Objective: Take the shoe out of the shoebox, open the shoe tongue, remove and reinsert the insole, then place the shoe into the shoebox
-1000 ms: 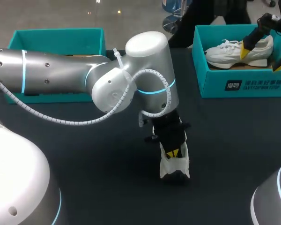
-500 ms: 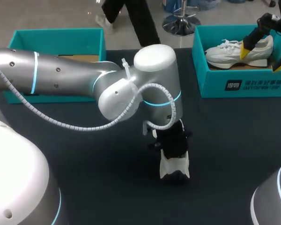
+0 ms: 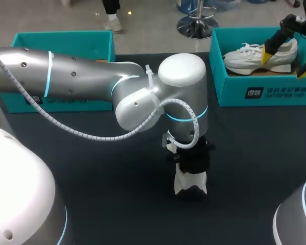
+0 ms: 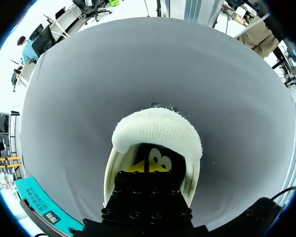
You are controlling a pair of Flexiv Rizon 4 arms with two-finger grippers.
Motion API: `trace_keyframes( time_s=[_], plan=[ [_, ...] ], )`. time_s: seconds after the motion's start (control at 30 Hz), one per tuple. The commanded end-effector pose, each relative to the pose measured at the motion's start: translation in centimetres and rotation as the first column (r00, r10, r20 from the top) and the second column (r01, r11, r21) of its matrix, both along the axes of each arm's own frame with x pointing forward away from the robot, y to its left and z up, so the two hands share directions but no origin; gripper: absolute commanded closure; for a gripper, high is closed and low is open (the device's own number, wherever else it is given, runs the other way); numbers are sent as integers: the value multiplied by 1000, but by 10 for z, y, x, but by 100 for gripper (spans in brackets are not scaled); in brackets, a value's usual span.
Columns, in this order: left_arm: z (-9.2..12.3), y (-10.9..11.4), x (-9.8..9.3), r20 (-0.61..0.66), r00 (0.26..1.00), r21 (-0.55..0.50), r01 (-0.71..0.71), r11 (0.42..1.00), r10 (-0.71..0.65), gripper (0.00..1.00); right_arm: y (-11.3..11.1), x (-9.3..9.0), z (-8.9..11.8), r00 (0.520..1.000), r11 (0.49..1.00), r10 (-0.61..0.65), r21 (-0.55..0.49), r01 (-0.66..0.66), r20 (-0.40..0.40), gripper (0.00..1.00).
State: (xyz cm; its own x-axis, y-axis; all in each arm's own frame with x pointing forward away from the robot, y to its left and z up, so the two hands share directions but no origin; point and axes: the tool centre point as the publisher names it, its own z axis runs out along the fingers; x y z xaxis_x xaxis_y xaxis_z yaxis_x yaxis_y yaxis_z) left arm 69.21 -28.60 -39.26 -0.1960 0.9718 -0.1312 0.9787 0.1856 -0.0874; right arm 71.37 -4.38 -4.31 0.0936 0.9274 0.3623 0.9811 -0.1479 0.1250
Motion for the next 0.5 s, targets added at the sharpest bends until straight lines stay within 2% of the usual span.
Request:
trace_keyframes(
  time_s=[0.03, 0.3, 0.5],
  plan=[
    [8, 5, -3, 38, 999, 16, 8, 1000, -9, 100, 1, 2, 1, 1000, 1000, 0, -2, 0, -5, 0],
    [-17, 3, -5, 35, 999, 20, -4, 1000, 3, 100, 1, 2, 1, 1000, 1000, 0, -2, 0, -5, 0],
    [1, 5, 4, 69, 997, 26, 16, 1000, -18, 100, 1, 2, 1, 1000, 1000, 0, -2, 0, -5, 0]
  ],
)
